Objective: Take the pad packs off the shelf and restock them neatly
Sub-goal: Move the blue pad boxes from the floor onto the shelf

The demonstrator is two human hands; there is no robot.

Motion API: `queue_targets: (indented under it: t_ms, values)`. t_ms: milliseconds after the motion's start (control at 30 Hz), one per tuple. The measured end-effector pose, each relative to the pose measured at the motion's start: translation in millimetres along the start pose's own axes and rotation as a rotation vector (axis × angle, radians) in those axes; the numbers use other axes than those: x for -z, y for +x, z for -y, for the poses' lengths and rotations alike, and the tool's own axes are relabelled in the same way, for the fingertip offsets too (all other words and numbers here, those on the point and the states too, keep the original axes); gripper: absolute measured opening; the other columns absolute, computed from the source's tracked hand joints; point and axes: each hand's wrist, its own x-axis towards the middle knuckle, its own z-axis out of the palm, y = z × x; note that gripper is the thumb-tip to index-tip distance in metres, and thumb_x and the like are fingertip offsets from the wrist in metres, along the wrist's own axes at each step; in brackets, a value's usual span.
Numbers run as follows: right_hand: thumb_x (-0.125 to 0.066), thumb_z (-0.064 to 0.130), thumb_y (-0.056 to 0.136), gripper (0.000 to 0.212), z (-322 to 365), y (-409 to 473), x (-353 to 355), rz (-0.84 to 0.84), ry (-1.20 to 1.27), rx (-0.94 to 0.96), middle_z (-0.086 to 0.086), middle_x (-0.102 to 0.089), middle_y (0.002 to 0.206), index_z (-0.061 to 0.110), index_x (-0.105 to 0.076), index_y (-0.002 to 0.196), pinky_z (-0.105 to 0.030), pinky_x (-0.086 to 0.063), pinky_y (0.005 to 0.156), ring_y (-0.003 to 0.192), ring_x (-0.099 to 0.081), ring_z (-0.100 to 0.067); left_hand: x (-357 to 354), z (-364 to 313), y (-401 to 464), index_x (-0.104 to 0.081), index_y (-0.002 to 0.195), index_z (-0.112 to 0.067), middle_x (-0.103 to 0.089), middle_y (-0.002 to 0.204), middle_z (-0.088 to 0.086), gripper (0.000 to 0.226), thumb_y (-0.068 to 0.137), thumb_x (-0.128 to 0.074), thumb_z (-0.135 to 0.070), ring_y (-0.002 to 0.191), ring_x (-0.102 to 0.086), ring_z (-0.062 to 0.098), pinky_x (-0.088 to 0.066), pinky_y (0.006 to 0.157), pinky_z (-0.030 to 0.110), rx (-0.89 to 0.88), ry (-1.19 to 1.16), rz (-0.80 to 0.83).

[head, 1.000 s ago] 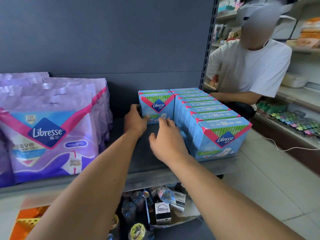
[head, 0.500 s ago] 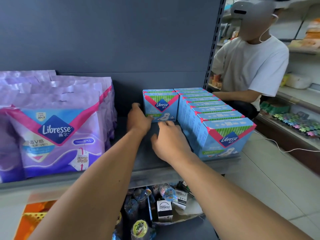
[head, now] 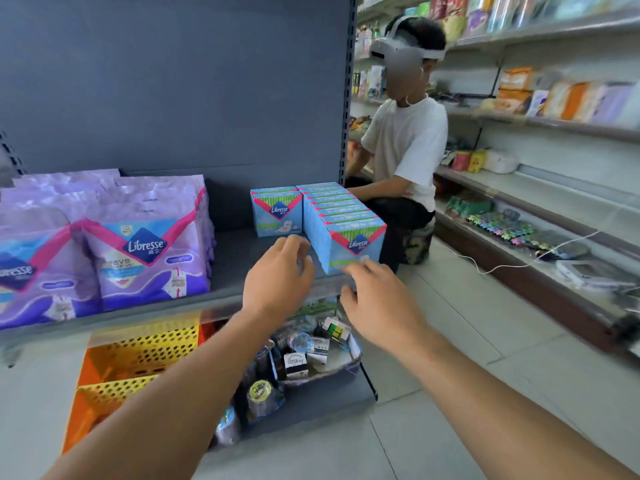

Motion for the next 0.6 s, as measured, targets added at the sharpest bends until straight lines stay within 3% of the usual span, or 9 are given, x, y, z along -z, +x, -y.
queue_targets:
  t_ms: [167,300,600]
  values:
    - [-0.043,0.033,0.099,0.035,-42.9,-89.8,44.5,0.043,-0.076,-0.167,-0.002,-0.053,0.124,0.019,-0.051,0.129,-0.040,-0.048,0.084,0.117,-0.048,-0.025,-9.5,-68.6,-65.6,-0.056,0.116,-0.022,-0.060,0.114,-0.004,0.025,0.094,-0.051,-0.033,0.101,-0.059,0.021,-0.051,0.078,0.037,-0.248,0.021,0.187]
    - [-0.042,0.033,0.098,0.038,-89.4,-173.8,70.8,0.093,-0.104,-0.304,-0.004,-0.056,0.127,0.019,-0.051,0.132,-0.041,-0.048,0.089,0.116,-0.050,-0.026,-37.8,-121.2,-111.8,-0.053,0.124,-0.027,-0.055,0.122,-0.005,0.033,0.094,-0.049,-0.041,0.108,-0.058,0.020,-0.049,0.083,0.035,-0.347,0.017,0.403]
    - [-0.053,0.025,0.094,0.035,-242.8,-394.5,87.9,0.089,0.057,-0.970,-0.008,-0.068,0.113,0.012,-0.058,0.126,-0.034,-0.046,0.092,0.112,-0.059,-0.029,-184.7,-252.1,-236.6,-0.056,0.121,-0.027,-0.061,0.117,-0.007,0.032,0.094,-0.051,-0.044,0.104,-0.059,0.016,-0.050,0.090,0.038,-0.459,-0.120,0.923]
